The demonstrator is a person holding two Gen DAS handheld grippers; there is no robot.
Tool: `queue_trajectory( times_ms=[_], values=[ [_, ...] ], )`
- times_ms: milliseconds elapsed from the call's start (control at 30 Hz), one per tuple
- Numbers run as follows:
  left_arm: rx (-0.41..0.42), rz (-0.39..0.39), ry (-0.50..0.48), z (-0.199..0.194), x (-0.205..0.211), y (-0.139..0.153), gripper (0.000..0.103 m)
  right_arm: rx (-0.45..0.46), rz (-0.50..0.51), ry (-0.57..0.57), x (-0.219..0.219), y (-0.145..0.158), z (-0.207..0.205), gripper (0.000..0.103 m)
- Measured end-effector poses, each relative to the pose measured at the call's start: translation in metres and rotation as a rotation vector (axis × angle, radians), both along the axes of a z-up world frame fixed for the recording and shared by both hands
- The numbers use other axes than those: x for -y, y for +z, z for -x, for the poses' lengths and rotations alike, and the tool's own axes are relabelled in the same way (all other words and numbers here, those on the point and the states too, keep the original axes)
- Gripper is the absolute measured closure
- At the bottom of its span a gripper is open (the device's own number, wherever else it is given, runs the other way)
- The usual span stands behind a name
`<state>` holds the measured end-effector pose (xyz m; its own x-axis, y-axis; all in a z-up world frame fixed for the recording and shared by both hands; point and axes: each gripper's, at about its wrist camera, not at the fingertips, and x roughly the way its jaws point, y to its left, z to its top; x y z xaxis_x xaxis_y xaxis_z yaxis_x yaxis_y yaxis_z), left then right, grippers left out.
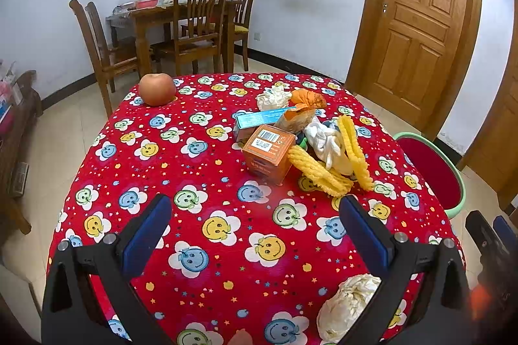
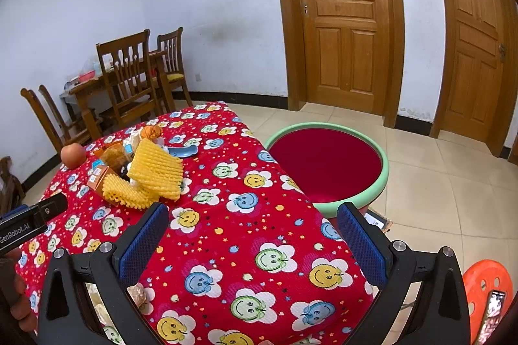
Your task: Collect trash
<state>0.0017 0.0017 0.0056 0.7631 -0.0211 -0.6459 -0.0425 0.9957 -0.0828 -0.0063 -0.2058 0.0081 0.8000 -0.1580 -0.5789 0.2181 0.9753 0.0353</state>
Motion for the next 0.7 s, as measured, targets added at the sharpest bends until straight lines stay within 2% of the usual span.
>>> queue_trajectory(
  times_ms=[700],
  values=[
    [0.0,0.004,0.0,0.0002,-0.0007,-0.0008,0.001,0.002,-0.005,0.001,0.0007,0.0023,0.0012,0.0]
  ],
)
